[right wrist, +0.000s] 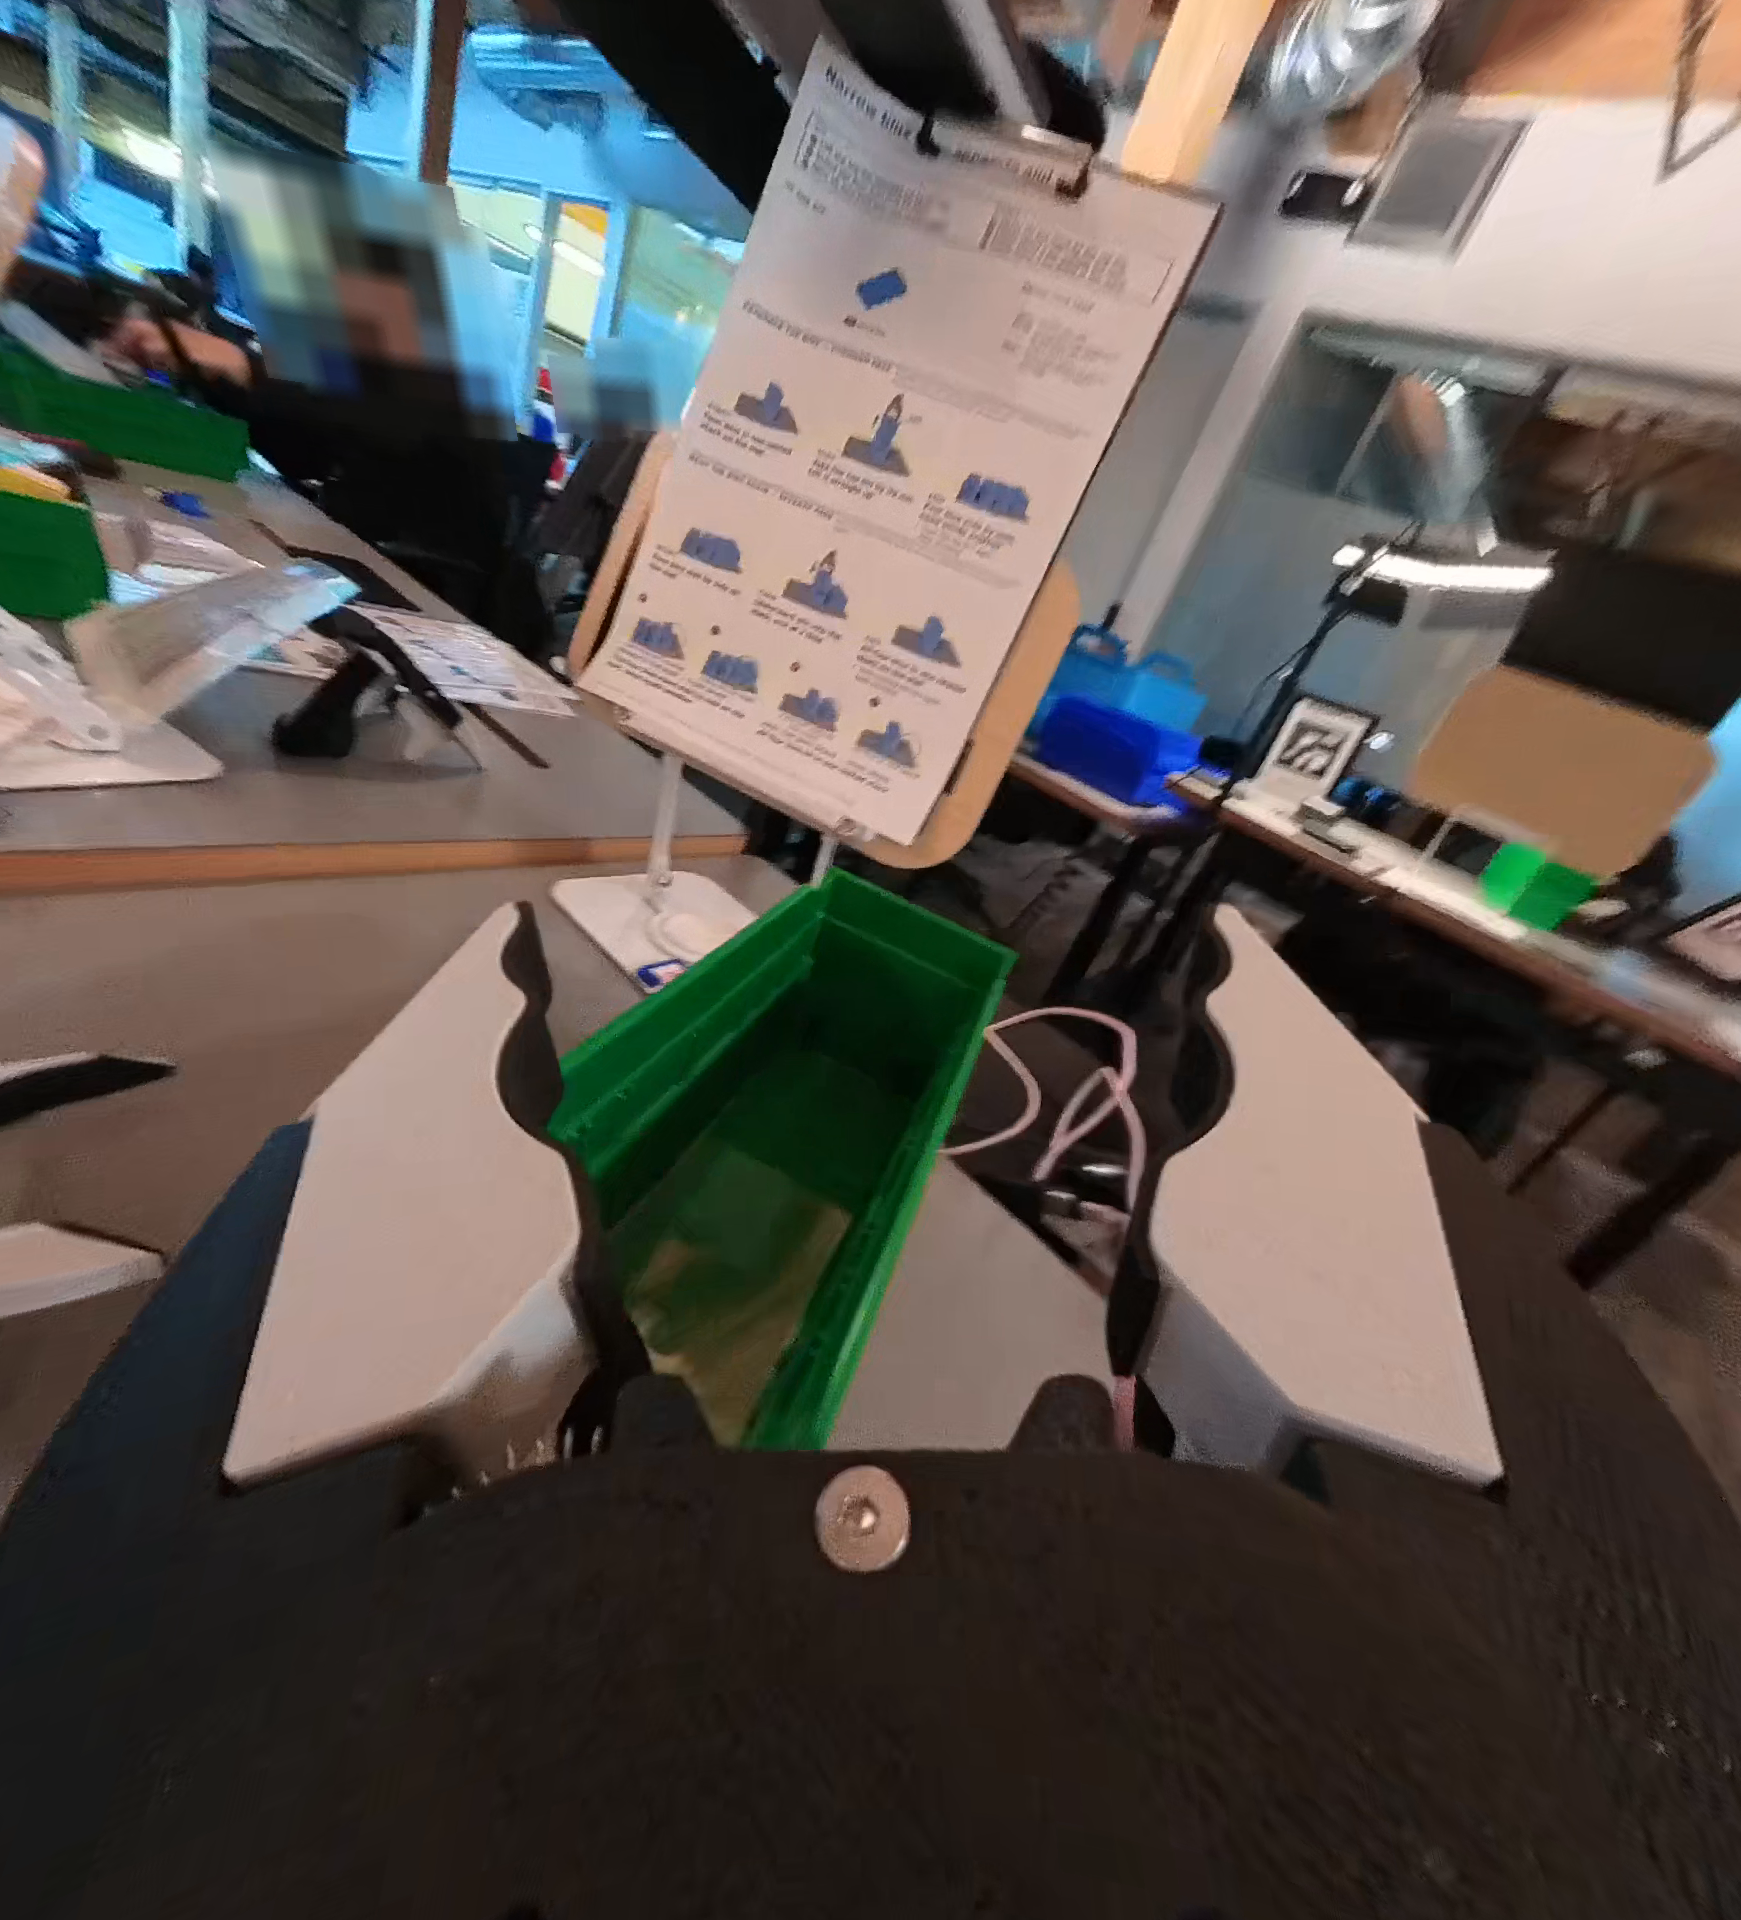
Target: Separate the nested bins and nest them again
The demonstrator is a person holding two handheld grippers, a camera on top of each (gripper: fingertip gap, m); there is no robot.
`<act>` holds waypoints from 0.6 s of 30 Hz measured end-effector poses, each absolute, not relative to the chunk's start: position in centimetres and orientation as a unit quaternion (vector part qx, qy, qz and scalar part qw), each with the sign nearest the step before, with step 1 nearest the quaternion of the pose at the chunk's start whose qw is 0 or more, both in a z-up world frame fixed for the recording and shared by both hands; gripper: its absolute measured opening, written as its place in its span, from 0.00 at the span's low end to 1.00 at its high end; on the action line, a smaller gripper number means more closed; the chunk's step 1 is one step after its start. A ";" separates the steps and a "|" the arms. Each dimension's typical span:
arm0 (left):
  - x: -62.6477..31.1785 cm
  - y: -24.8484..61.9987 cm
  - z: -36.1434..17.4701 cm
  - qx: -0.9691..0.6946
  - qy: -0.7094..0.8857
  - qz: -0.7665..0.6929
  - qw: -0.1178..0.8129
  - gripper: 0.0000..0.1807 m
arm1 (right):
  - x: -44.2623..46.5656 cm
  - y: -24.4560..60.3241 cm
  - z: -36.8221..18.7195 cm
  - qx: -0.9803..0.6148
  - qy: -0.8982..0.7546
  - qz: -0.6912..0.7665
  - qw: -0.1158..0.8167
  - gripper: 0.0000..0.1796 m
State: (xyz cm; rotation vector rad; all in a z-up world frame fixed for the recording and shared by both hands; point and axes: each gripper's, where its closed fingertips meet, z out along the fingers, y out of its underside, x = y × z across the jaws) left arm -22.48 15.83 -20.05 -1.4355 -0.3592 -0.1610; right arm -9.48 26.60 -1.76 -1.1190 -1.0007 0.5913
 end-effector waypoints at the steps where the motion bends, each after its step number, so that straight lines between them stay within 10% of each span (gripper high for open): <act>1: -22.5 15.8 -20.0 -0.652 -0.164 -0.075 0.736 0.74 | -10.1 26.8 -1.8 -0.511 -0.448 0.283 0.677 0.67; 13: -22.8 15.8 -20.0 -0.642 -0.179 -0.105 0.738 0.74 | -20.2 32.3 -11.9 -0.763 -0.542 0.253 0.244 0.89; 18: -22.6 15.8 -20.0 -0.640 -0.179 -0.118 0.737 0.72 | -18.9 34.8 -14.2 -0.796 -0.556 0.131 0.201 0.89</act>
